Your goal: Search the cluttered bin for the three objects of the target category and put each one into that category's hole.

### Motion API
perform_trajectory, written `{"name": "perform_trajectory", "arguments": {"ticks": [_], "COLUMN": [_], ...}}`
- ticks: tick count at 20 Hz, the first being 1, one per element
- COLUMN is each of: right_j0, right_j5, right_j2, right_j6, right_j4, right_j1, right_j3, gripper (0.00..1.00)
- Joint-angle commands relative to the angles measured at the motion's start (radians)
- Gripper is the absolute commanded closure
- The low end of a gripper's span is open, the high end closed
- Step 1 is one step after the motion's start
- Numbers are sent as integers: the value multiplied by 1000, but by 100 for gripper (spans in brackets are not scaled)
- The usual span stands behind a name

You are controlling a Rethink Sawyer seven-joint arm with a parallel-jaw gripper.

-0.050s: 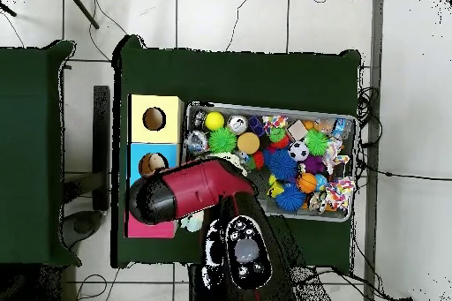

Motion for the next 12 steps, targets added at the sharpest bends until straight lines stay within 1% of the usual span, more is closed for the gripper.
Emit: {"name": "perform_trajectory", "arguments": {"ticks": [1, 6, 7, 10, 12], "right_j0": [-63, -71, -68, -58, -50], "right_j5": [9, -58, -59, -70, -86], "right_j2": [110, 113, 111, 96, 81], "right_j6": [-215, -169, -160, -145, -126], "right_j4": [-74, -87, -97, -113, -137], "right_j1": [15, -7, -10, -10, -11], "right_j3": [-48, 21, 25, 28, 31], "gripper": [0, 0, 100, 100, 100]}}
